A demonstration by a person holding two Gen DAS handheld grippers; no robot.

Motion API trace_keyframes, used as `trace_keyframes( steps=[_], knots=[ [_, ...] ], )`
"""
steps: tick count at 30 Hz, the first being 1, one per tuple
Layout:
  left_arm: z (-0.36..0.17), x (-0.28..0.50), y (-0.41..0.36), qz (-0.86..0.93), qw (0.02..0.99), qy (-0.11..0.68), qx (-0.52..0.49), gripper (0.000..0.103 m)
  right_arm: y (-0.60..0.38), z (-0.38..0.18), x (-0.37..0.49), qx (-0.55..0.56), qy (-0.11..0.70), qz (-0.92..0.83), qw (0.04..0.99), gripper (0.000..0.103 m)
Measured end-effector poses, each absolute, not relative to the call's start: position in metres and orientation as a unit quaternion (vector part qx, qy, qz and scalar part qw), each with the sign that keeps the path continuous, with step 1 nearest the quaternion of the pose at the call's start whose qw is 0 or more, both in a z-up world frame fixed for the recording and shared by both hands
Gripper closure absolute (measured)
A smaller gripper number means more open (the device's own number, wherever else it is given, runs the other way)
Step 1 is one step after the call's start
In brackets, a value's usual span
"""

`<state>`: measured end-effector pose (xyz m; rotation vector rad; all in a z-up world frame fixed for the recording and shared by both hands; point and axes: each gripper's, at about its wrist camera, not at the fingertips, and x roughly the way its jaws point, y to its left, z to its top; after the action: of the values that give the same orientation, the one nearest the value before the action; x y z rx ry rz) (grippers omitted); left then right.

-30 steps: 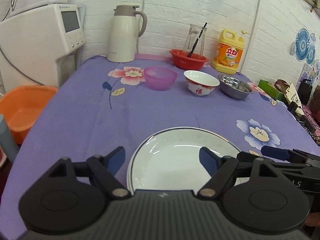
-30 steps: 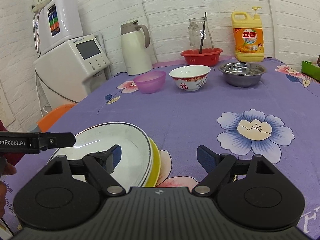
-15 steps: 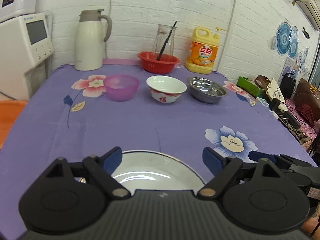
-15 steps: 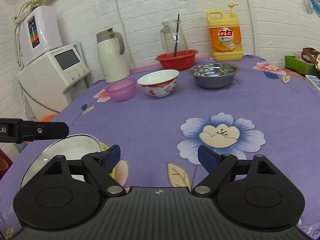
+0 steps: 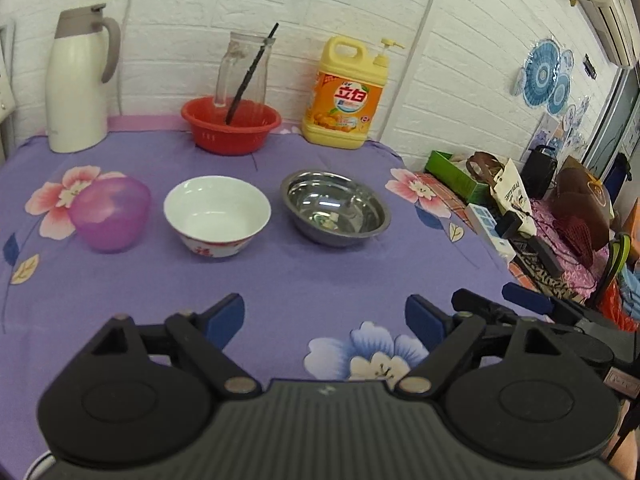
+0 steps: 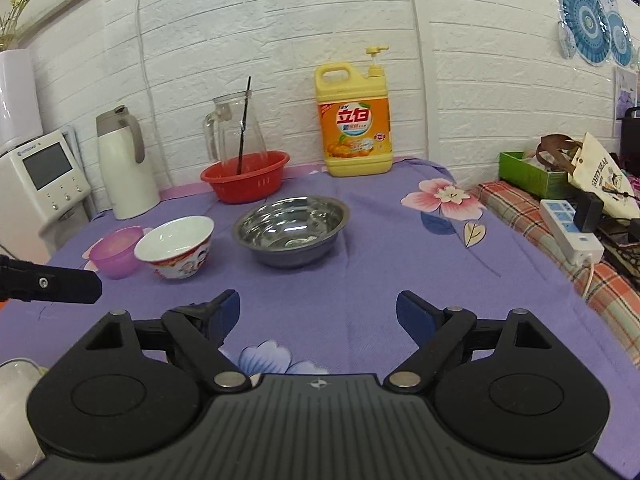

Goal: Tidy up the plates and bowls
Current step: 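Move both grippers to the steel bowl rim and close them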

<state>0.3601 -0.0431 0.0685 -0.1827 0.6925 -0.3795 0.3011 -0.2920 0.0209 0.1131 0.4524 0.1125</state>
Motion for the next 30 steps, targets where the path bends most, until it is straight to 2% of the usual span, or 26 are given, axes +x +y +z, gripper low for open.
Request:
trace_keyframes(
  steps=[11, 30],
  knots=[
    [0.030, 0.475, -0.077, -0.137, 0.875, 0.397, -0.239, 0.016, -0.325, 0.016, 0.395, 0.048, 0.285, 0.061, 0.956, 0.000],
    [-0.009, 0.551, -0.096, -0.079, 0.859, 0.413, -0.292, 0.018, -0.299, -0.014, 0.518, 0.003, 0.342, 0.113, 0.933, 0.000]
  ],
)
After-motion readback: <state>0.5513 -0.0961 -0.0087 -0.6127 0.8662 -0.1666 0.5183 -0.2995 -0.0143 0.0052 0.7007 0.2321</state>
